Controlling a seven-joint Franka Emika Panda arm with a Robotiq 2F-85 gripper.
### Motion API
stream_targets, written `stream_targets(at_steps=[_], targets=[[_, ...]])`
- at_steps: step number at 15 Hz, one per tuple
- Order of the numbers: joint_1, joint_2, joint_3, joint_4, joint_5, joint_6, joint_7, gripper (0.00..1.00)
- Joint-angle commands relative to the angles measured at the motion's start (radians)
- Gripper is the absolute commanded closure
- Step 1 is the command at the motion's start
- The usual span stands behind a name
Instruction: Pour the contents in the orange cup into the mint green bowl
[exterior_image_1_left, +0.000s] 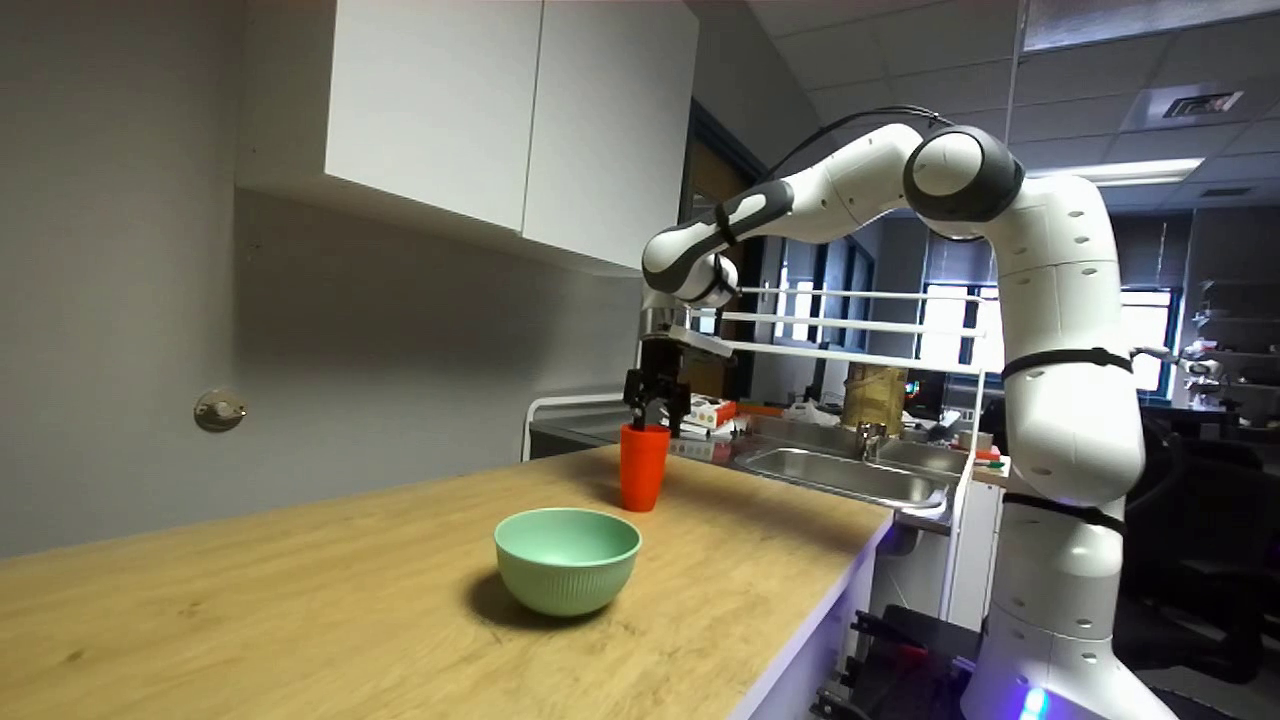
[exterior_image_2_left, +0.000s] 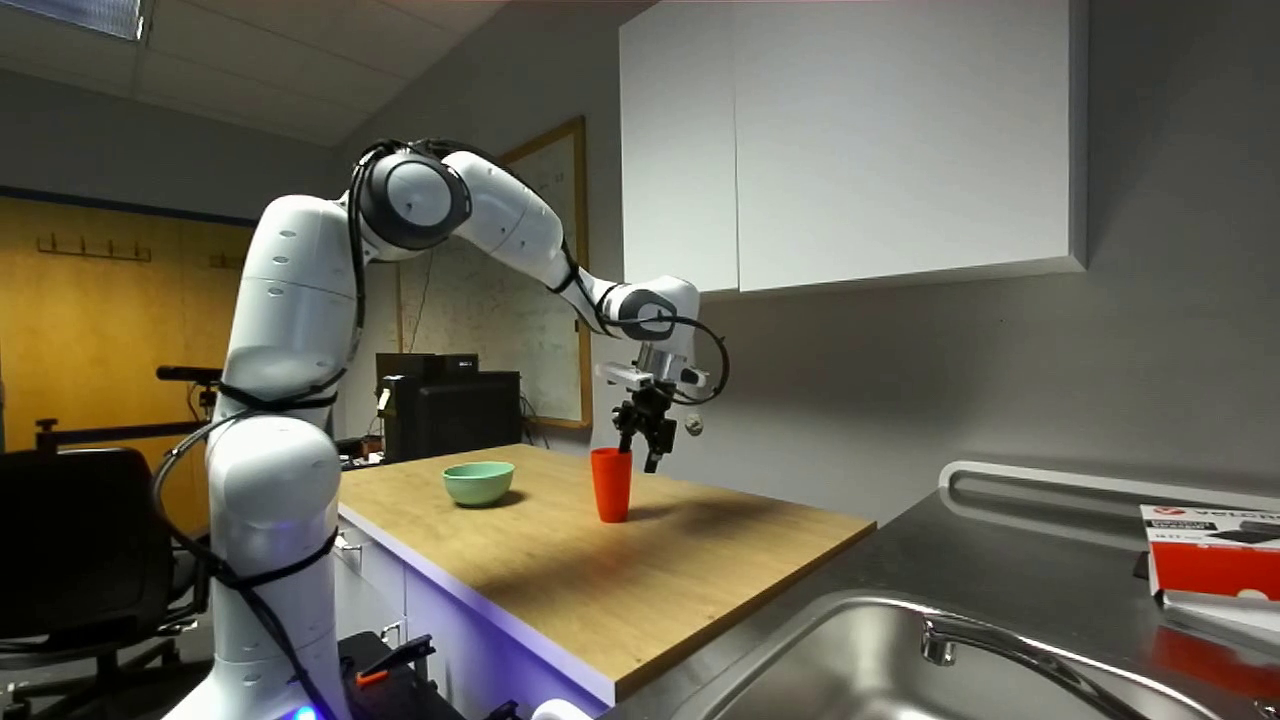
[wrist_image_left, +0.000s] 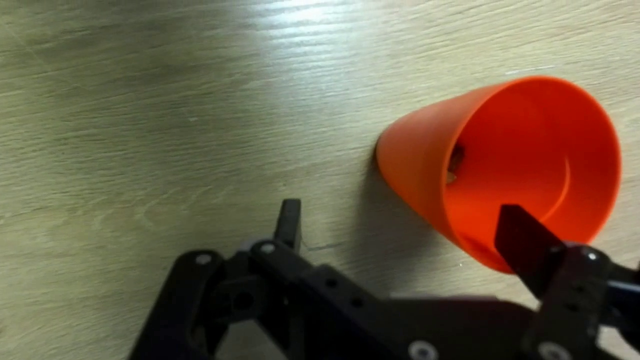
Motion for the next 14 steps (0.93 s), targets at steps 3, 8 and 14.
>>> stream_targets(at_steps=[3, 8, 14], targets=[[-0.001, 0.012, -0.003, -0.008, 0.006, -0.008, -0.009, 0.41], [-0.001, 0.020, -0.003, -0.007, 0.006, -0.009, -0.004, 0.80], [0.005, 0.019, 0.001, -0.004, 0.007, -0.006, 0.012, 0.98]])
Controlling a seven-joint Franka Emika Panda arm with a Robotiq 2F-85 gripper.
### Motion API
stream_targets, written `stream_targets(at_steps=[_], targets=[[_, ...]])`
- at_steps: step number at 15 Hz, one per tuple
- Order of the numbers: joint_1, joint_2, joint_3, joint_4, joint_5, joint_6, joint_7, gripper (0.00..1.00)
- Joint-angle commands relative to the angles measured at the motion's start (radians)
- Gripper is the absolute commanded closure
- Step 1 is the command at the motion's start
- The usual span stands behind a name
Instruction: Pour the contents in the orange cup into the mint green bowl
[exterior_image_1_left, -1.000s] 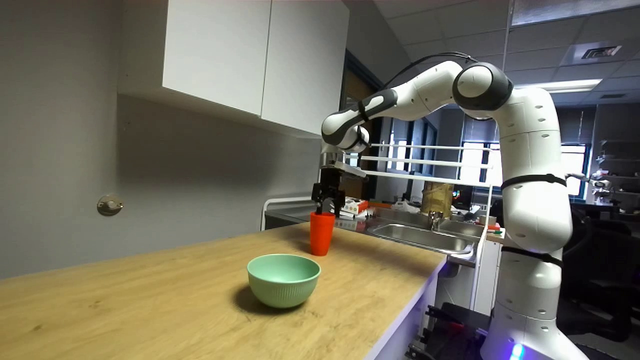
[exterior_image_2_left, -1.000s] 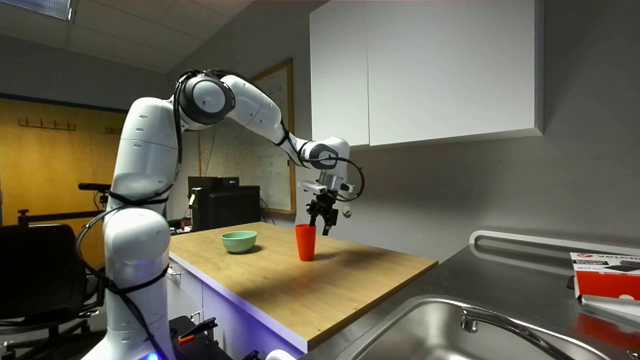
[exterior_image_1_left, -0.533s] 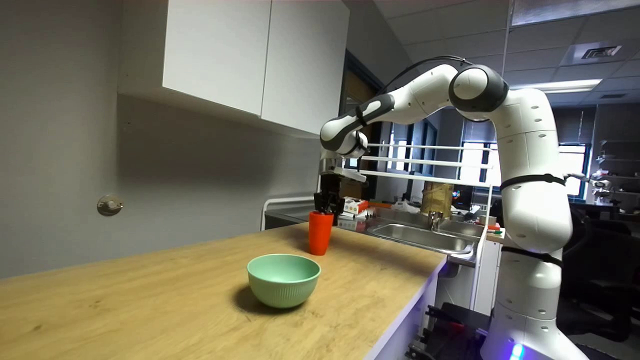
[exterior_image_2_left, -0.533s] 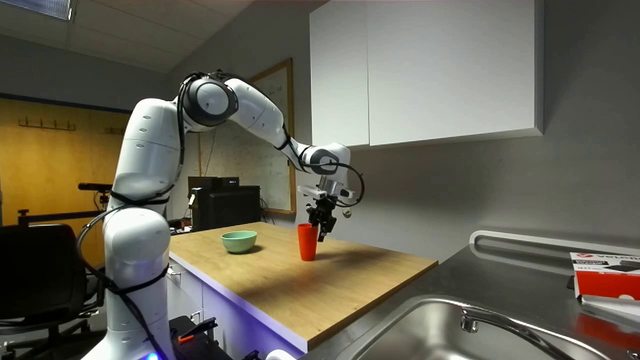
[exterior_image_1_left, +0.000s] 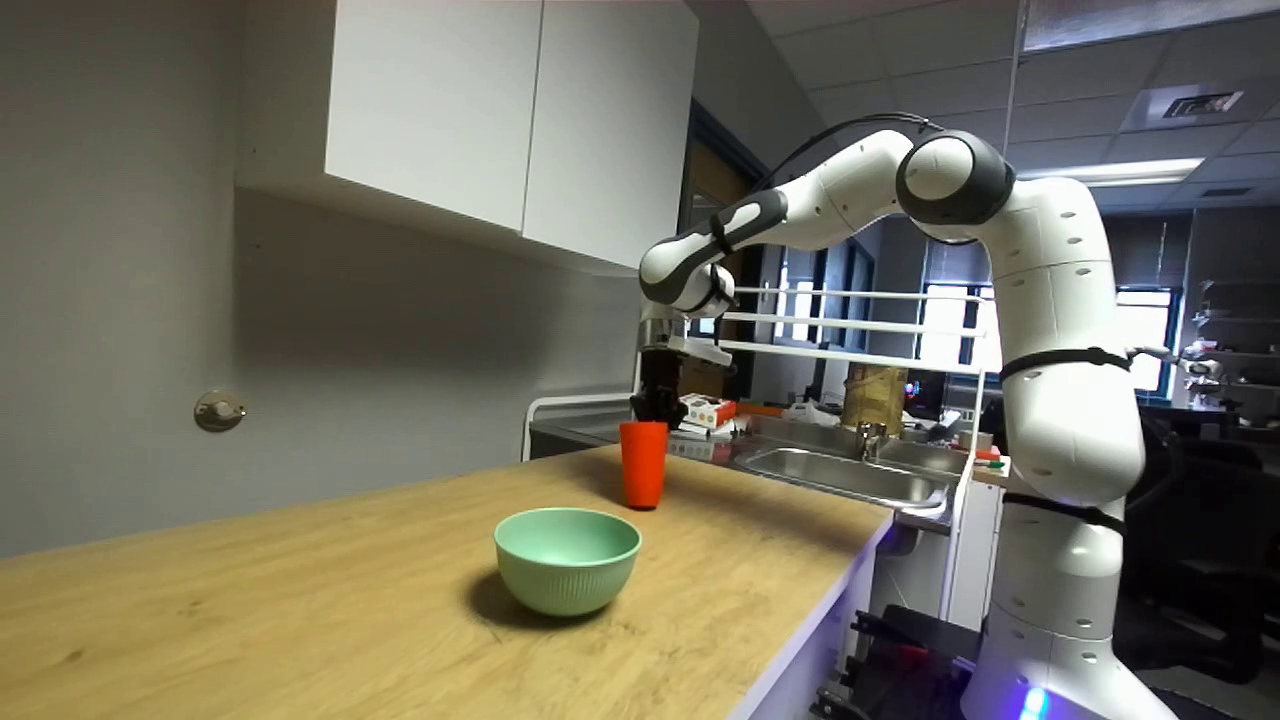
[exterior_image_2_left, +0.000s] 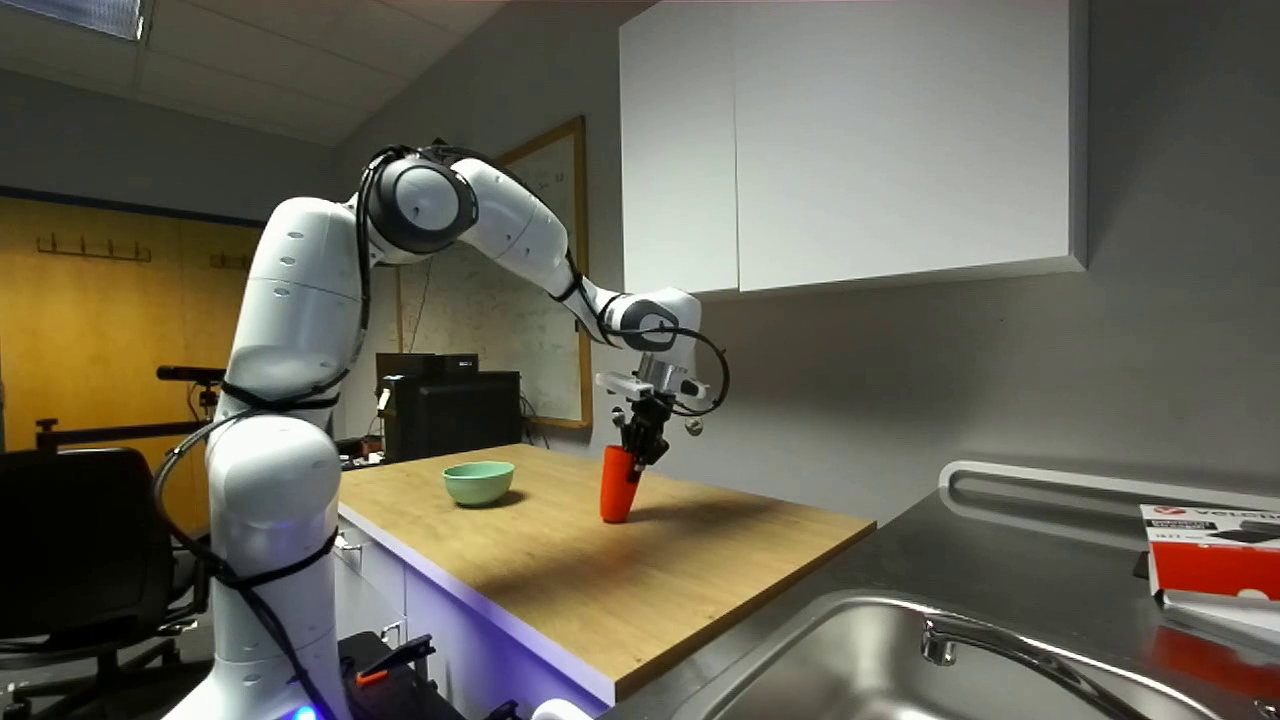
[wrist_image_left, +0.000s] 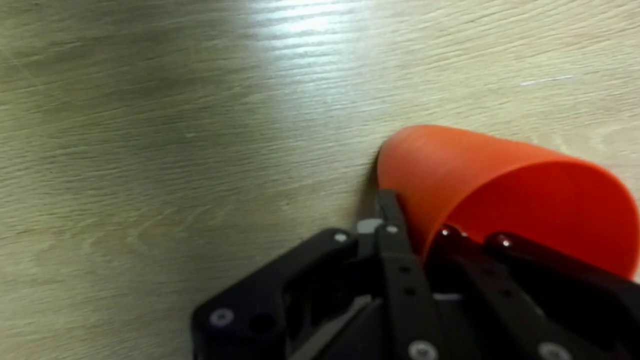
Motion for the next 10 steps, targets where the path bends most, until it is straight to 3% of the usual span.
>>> stream_targets(at_steps=[1, 6, 10], targets=[[0.007, -0.008, 0.002, 0.004, 0.005, -0.006, 0.014, 0.95], [0.041, -0.023, 0.018, 0.011, -0.024, -0.012, 0.052, 0.96], [0.114, -0.066, 0.054, 0.011, -0.107, -0.016, 0.110, 0.97]])
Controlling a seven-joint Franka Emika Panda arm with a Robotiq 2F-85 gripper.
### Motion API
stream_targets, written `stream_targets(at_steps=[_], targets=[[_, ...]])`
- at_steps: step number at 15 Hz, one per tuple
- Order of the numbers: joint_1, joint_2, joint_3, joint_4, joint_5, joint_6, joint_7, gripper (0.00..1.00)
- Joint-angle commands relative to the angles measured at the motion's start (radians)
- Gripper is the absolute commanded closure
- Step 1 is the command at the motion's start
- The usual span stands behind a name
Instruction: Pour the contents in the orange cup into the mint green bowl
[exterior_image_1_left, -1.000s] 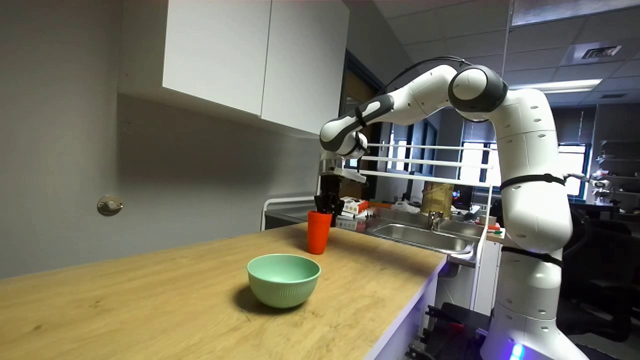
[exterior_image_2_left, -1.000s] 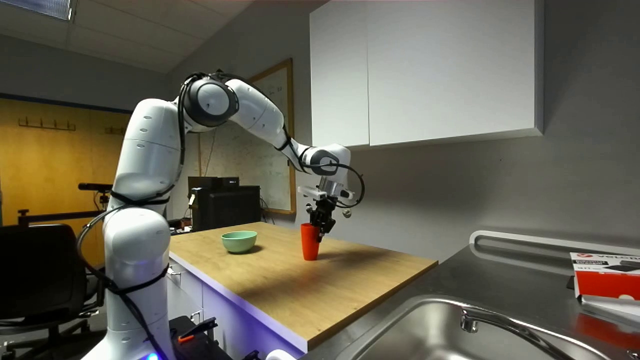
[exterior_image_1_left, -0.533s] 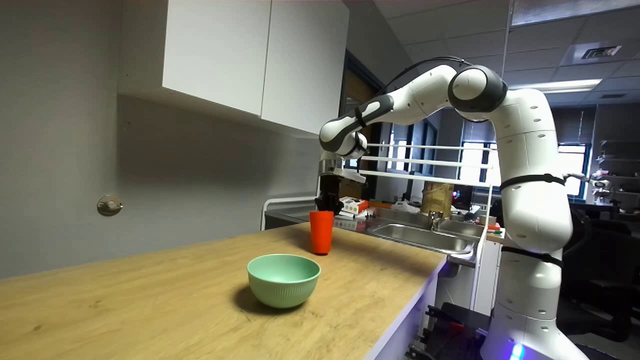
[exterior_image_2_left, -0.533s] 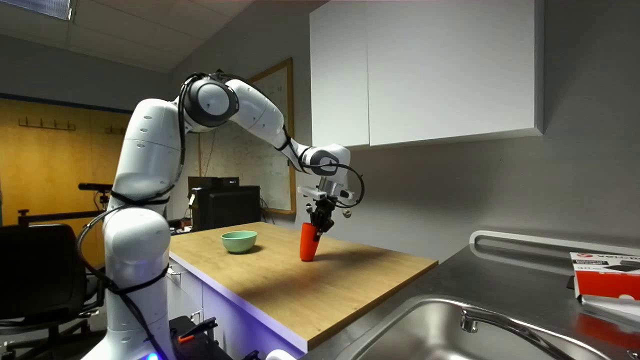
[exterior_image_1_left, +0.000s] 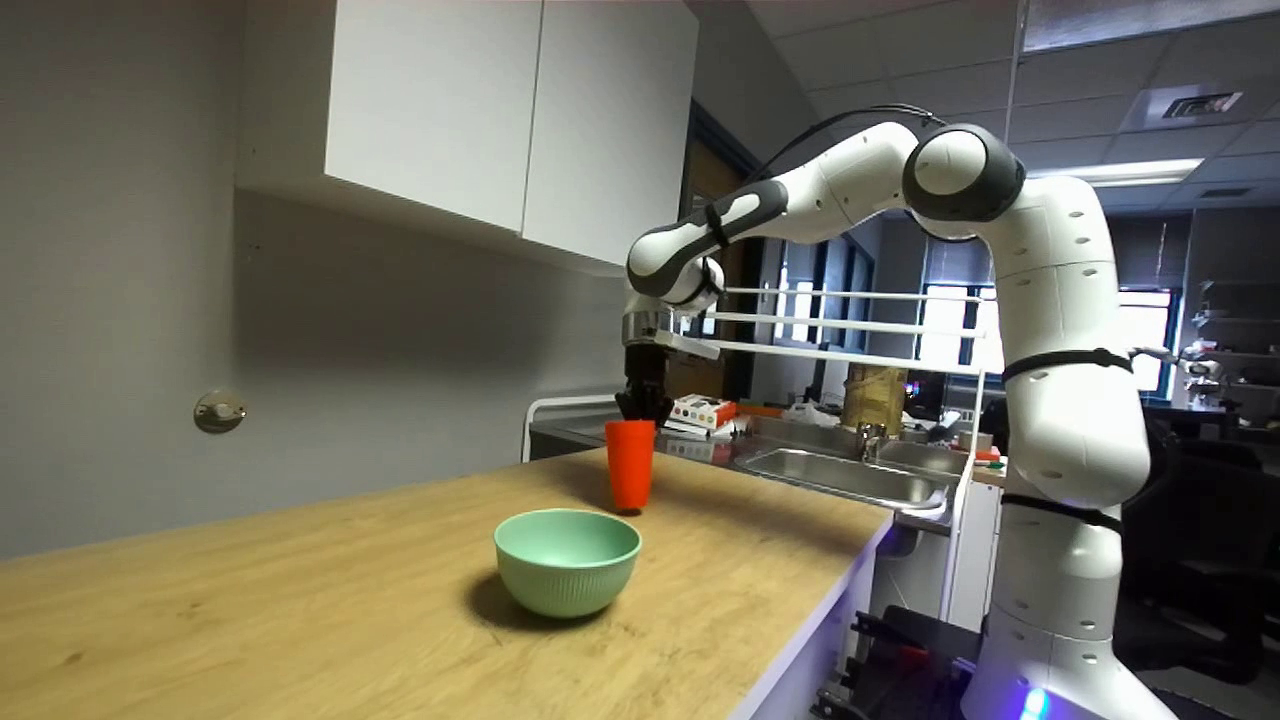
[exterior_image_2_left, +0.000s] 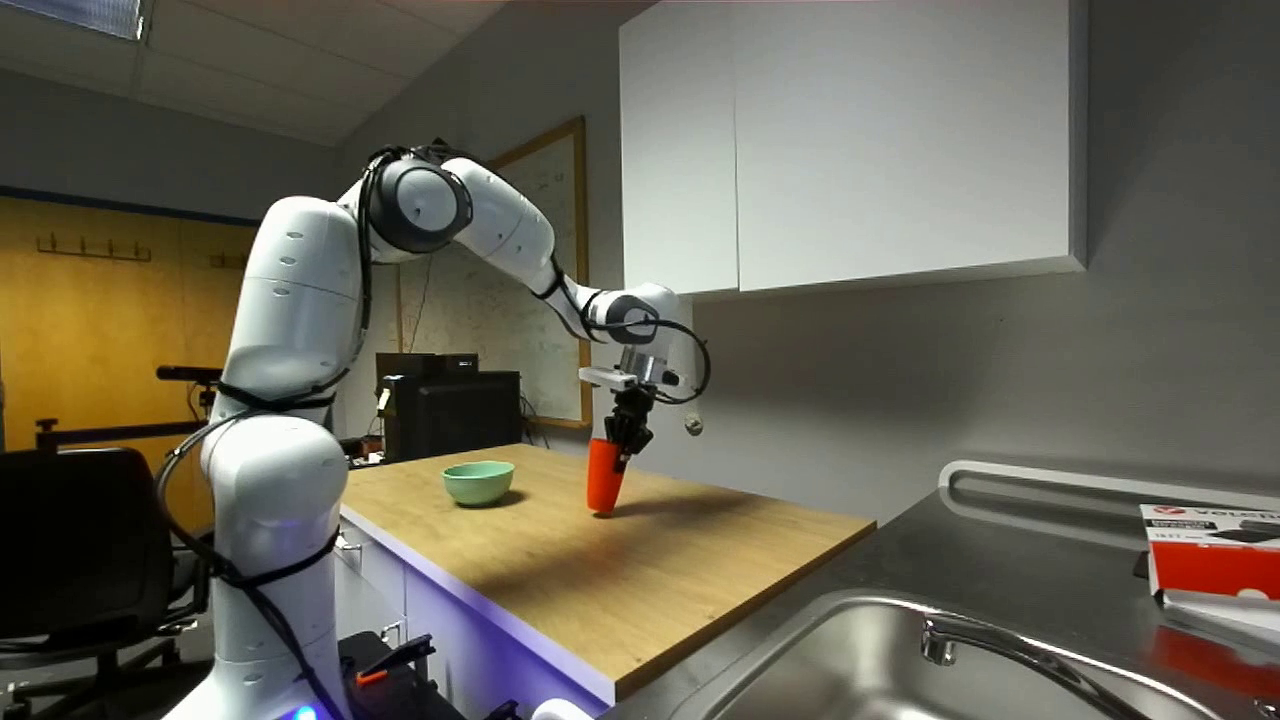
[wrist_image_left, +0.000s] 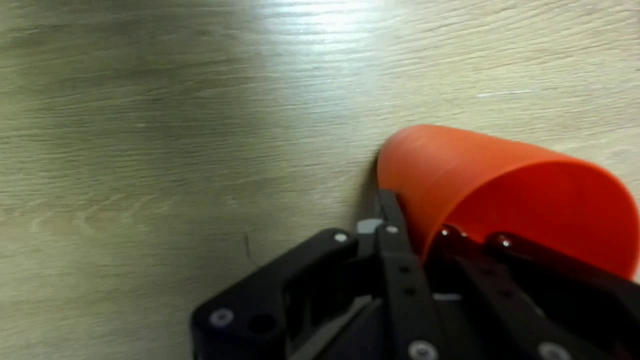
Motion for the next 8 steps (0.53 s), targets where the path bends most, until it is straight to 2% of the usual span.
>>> stream_targets(at_steps=[1, 8], targets=[[0.068, -0.059, 0.043, 0.004, -0.093, -0.020, 0.081, 0.97], [0.204, -0.084, 0.147, 0.006, -0.282, -0.025, 0.218, 0.97]])
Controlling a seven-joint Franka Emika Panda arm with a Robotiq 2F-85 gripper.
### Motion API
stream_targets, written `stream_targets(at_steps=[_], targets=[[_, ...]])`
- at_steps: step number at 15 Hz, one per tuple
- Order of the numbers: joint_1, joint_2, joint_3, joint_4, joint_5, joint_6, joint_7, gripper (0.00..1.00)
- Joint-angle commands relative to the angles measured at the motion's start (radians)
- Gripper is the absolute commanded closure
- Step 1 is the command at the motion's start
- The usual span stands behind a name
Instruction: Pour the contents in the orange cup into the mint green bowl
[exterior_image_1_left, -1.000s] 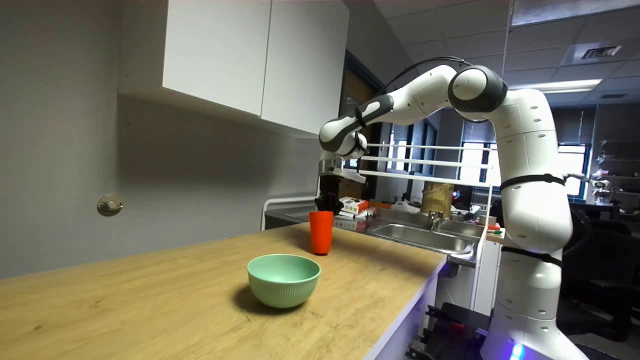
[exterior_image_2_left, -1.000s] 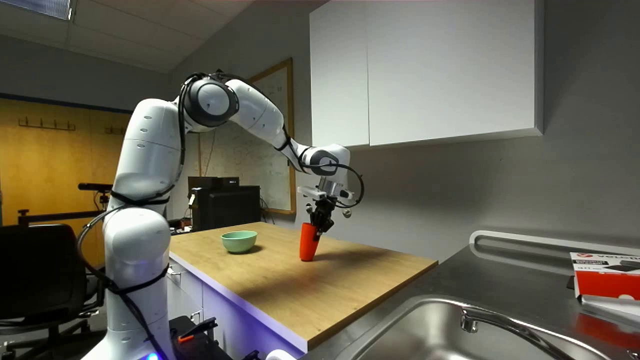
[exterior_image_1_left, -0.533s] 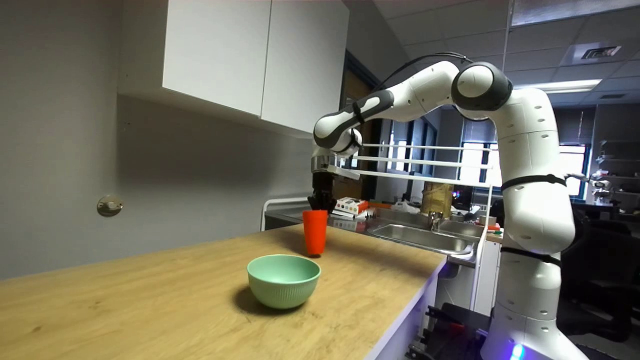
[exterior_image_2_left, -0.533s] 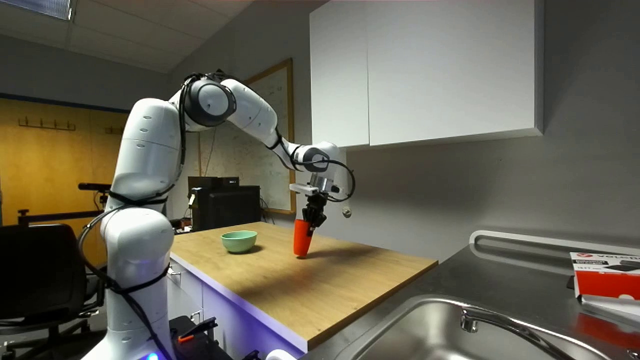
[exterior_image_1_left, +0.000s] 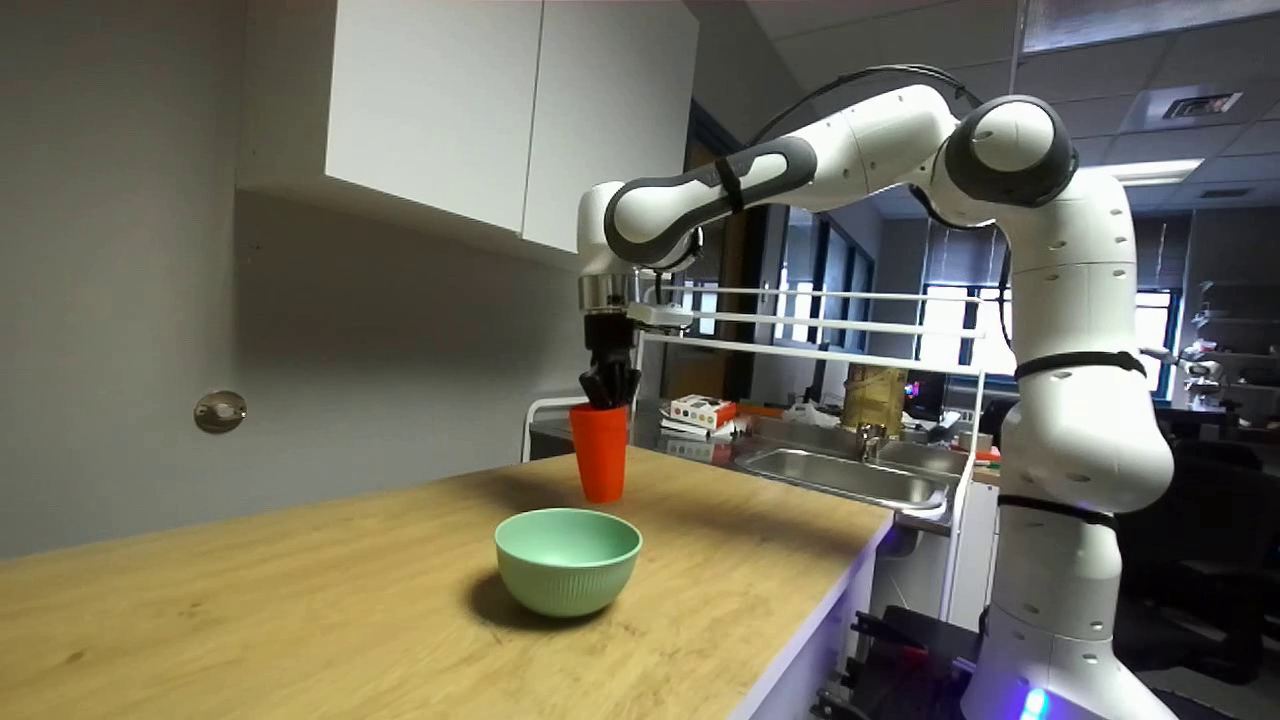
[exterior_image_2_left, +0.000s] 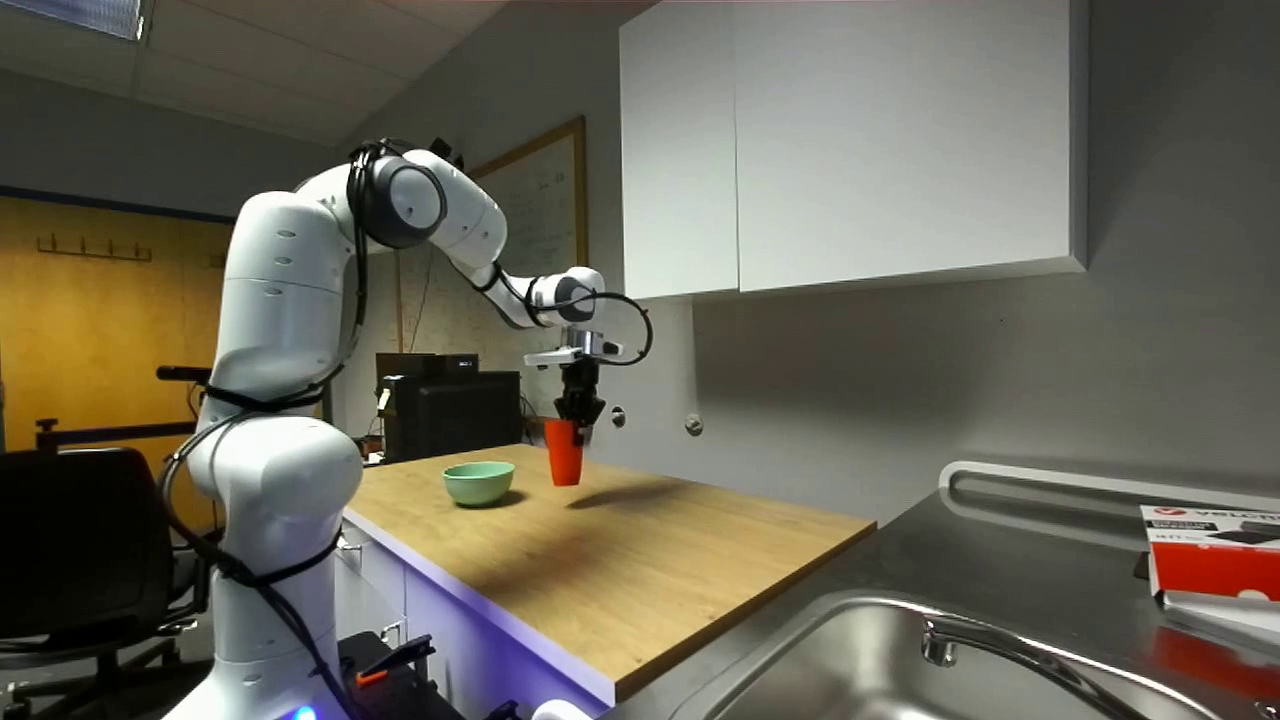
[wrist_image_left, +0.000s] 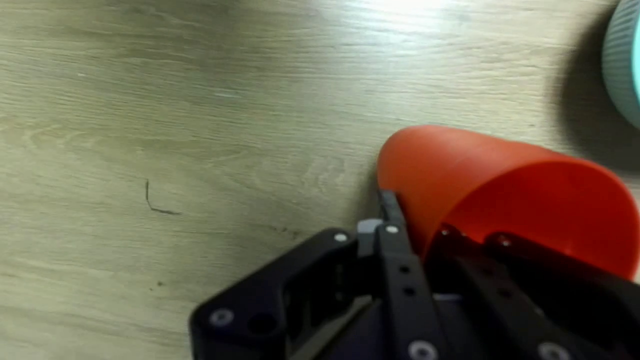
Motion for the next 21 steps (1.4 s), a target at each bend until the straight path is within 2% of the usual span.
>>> stream_targets(at_steps=[1, 6, 9, 17, 21], targets=[[0.053, -0.008, 0.049, -0.006, -0.118, -0.018, 0.088, 0.97], [0.154, 0.000, 0.114, -0.096, -0.361, -0.016, 0.276, 0.97], [0.223, 0.020, 0.162, -0.127, -0.477, -0.056, 0.415, 0.97], [0.418, 0.100, 0.300, -0.100, -0.769, -0.335, 0.720, 0.98], [0.491, 0.145, 0.318, -0.061, -0.871, -0.475, 0.796, 0.97]])
